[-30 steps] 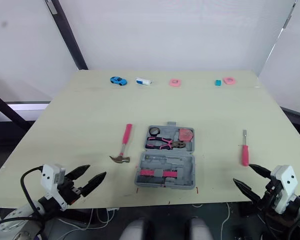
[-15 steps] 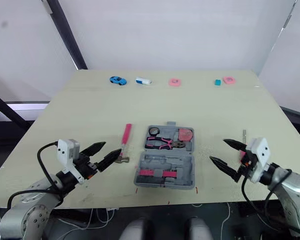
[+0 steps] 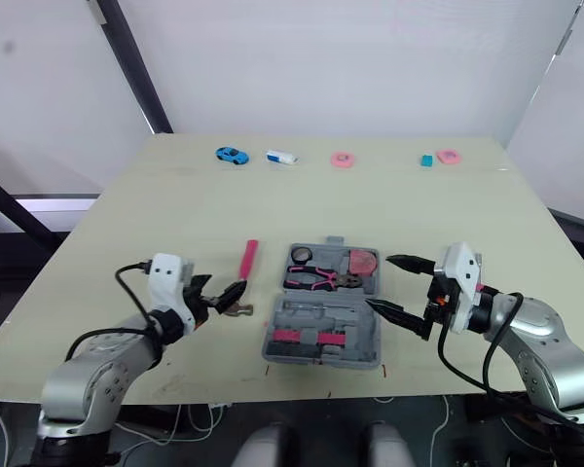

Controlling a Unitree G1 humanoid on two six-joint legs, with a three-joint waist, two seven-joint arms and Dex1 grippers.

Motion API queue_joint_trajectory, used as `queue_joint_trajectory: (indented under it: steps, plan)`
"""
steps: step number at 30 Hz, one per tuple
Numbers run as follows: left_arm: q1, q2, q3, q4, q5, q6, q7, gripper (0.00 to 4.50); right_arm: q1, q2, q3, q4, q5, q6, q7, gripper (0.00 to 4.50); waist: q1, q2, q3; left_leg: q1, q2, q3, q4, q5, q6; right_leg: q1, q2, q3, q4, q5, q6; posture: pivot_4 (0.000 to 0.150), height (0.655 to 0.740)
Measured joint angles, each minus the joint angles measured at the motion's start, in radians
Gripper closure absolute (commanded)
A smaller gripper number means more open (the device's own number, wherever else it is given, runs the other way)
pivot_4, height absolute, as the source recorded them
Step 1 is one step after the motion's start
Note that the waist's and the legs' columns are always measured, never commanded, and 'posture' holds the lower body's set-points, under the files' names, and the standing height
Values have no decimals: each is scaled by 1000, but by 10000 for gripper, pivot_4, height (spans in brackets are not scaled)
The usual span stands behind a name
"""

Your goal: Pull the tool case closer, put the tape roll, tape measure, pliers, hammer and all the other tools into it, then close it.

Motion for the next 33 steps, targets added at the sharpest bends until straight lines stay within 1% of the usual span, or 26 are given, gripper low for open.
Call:
queue_joint_trajectory:
  steps: [1,4,6,10,13,14,16,17,18,21,22,25,26,33]
  plan:
    - [-34,-14,-11,23,13,43,36,225,-13,-10,3,-8,6,6,1,0,0,-1,1,0,0,0,0,0,0,0,0,0,0,0,0,1500,7400]
    - [-80,-29,-27,72,40,75,74,225,-19,-14,6,-11,9,23,-1,0,-1,-2,1,0,0,-1,0,0,0,0,1,0,0,0,0,1500,7400]
    - [-152,-37,-77,159,89,88,102,225,-35,-14,17,-21,13,37,-3,0,0,-3,2,0,0,-1,0,0,0,0,1,-1,0,0,0,1500,7400]
    - [-204,-52,-128,260,143,85,105,225,-36,-19,19,-45,20,50,-9,0,-1,-4,2,0,-1,-1,0,0,0,0,0,0,0,3,-1,1500,7400]
    - [-234,-65,-140,295,165,75,104,8509,-31,-27,17,-47,20,60,-15,0,0,-4,2,0,-1,-1,0,0,0,0,0,-1,0,4,-1,1500,7400]
    - [-234,-69,-140,300,174,70,106,13151,-27,-27,17,-49,21,63,-18,0,0,-4,2,0,-1,-1,0,0,0,0,0,-1,0,4,-1,1500,7400]
    - [-234,-70,-135,304,177,69,107,20525,-24,-31,15,-49,22,64,-22,0,0,-4,2,0,-1,-1,0,0,0,0,0,-1,0,4,-1,1500,7400]
    - [-229,-73,-132,302,180,68,107,25779,-20,-35,14,-52,24,65,-23,0,0,-4,2,0,-1,-1,0,0,0,0,0,-1,0,4,-1,1500,7400]
    - [-223,-76,-131,298,185,66,107,28976,-17,-39,13,-57,26,65,-24,0,0,-4,2,0,-1,-1,0,0,0,0,0,-1,0,4,-1,1500,7400]
    - [-191,-82,-111,266,194,69,106,43740,-6,-44,13,-69,32,65,-24,0,0,-4,2,0,-1,-1,0,0,0,1,0,-1,0,4,-1,1500,7400]
    - [-185,-83,-108,257,193,70,105,44805,-3,-44,13,-69,33,65,-24,0,0,-4,2,0,-1,-1,0,0,0,1,0,-1,-1,4,-1,1500,7400]
    - [-114,-96,-91,167,192,92,108,44805,0,-44,13,-68,35,64,-23,0,-4,-4,2,0,0,-1,0,0,0,1,-1,0,-1,4,-1,1500,7400]
    - [-114,-96,-91,167,192,92,108,44805,0,-44,13,-68,35,64,-23,0,-4,-4,2,0,0,-1,0,0,0,1,-1,0,-1,4,-1,1500,7400]
    - [94,-111,10,-64,164,163,124,44805,8,-45,18,-49,30,46,-5,0,-6,-5,3,0,1,-1,-1,0,0,0,0,0,-1,1,-3,1500,7400]
